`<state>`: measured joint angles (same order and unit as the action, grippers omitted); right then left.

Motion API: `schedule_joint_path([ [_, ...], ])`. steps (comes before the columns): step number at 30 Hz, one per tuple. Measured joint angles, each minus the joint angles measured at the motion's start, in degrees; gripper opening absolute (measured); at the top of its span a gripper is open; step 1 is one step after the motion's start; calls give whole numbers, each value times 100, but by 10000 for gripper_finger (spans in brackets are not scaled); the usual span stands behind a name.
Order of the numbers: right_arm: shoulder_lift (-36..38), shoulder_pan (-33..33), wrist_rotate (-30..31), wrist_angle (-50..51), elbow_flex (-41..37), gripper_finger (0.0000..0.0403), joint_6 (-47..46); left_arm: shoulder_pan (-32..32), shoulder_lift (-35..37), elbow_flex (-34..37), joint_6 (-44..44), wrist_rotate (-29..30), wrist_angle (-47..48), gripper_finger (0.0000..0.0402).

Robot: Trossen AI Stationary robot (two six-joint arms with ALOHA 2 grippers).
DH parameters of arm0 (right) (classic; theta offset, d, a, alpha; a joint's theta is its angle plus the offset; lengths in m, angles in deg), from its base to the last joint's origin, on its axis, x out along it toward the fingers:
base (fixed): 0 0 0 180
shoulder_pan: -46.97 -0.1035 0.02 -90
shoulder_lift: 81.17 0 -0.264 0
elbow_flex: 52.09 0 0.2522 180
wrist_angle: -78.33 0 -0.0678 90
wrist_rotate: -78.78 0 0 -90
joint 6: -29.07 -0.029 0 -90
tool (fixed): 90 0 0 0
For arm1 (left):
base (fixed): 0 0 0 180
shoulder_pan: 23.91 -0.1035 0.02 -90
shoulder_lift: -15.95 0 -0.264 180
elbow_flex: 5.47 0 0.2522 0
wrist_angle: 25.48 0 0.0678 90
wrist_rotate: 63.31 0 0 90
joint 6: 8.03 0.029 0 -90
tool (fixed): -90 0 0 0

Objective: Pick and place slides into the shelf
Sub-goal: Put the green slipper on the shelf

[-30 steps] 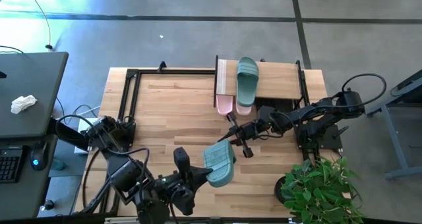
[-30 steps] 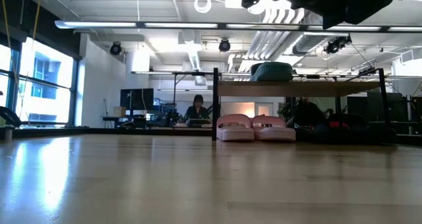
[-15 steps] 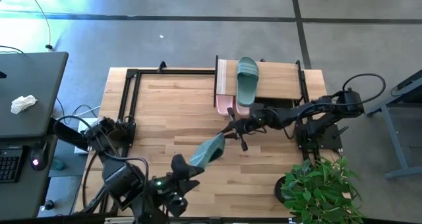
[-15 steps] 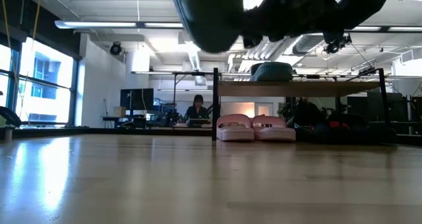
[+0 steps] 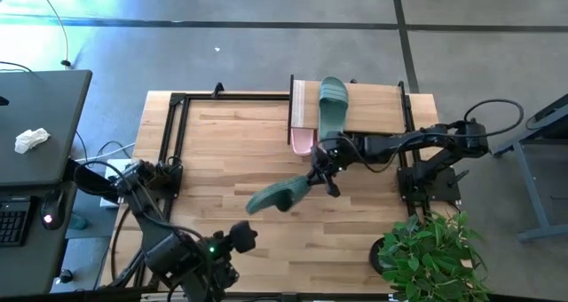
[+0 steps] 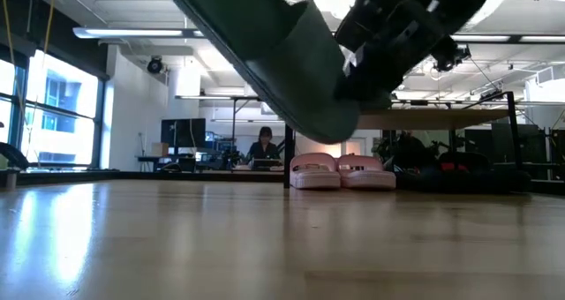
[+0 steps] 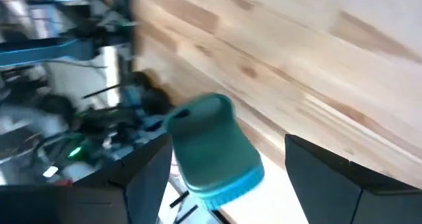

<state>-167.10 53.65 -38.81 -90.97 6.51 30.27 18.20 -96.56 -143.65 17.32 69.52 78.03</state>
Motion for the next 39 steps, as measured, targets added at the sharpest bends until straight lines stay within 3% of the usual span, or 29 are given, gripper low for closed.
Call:
schedule_joint_path([
  [5, 0, 6, -39, 2267, 978, 6, 251, -57, -42, 843, 206, -235, 0, 269],
  [8, 1, 6, -96, 3312, 1513, 5, 363, -55, -26, 1428, 483, -82, 29, 268],
  [15, 9, 194, -800, 4677, 2181, 5, 267, -50, -33, 2525, 492, 507, -113, 268],
  [23, -97, 385, -888, 5215, 2193, 5, -102, -52, -30, 3233, 818, 1362, -619, 269],
  [34, -662, 225, -1045, 5230, 2184, 5, 28, -266, -22, 3648, 1914, 1370, -1670, 269],
  [39, -753, 140, -1061, 5178, 2186, 5, 41, -533, -22, 3729, 2679, 1053, -2442, 265],
])
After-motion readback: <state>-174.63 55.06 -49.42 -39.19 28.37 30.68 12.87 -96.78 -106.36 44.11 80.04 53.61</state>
